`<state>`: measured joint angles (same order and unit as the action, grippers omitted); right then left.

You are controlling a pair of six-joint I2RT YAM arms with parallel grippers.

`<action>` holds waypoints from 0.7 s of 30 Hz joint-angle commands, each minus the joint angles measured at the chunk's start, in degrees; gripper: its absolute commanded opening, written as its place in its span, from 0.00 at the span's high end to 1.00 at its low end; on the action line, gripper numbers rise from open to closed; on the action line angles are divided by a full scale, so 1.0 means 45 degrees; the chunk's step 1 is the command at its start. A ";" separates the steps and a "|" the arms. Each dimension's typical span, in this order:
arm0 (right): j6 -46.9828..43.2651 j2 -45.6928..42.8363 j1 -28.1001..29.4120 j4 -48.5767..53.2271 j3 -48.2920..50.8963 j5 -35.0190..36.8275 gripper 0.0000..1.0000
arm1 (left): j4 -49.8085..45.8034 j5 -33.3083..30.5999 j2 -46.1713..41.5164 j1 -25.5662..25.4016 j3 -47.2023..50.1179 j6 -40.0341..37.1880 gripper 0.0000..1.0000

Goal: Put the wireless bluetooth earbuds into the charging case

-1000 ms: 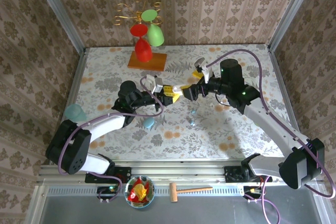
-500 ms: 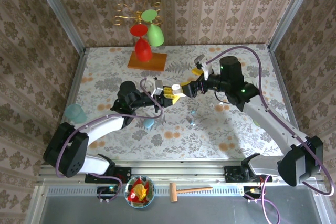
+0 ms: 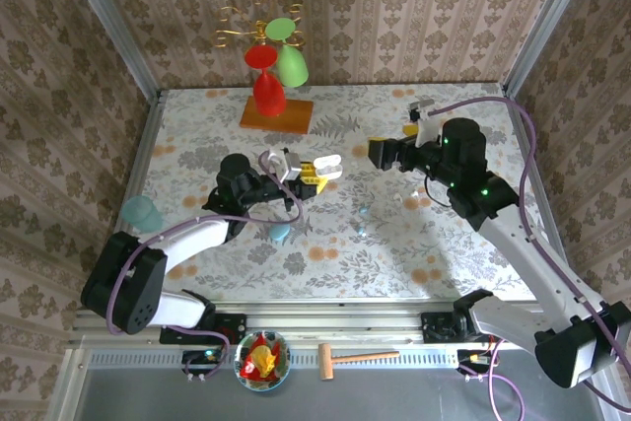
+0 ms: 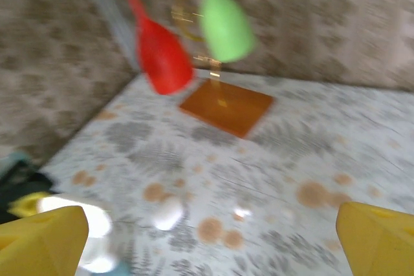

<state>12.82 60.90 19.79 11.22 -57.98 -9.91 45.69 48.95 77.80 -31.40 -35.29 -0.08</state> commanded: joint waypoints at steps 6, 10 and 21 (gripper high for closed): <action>0.0950 0.1775 -0.0157 0.4019 0.0100 0.3853 0.03 | 0.0215 -0.0024 -0.0911 -0.0014 0.0778 -0.0912 0.93; 0.1493 0.3366 -0.0468 0.4754 -0.0049 0.4115 0.10 | 0.0215 0.0055 -0.1114 -0.0030 0.1076 -0.0947 0.93; 0.2681 0.7946 -0.1261 0.5992 -0.1727 0.5240 0.37 | -0.0271 0.0193 -0.1109 -0.0131 0.1027 -0.1473 0.93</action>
<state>22.85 93.58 14.66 34.52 -62.33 10.44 45.10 48.62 73.54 -31.53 -30.50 -4.71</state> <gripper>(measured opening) 0.638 0.188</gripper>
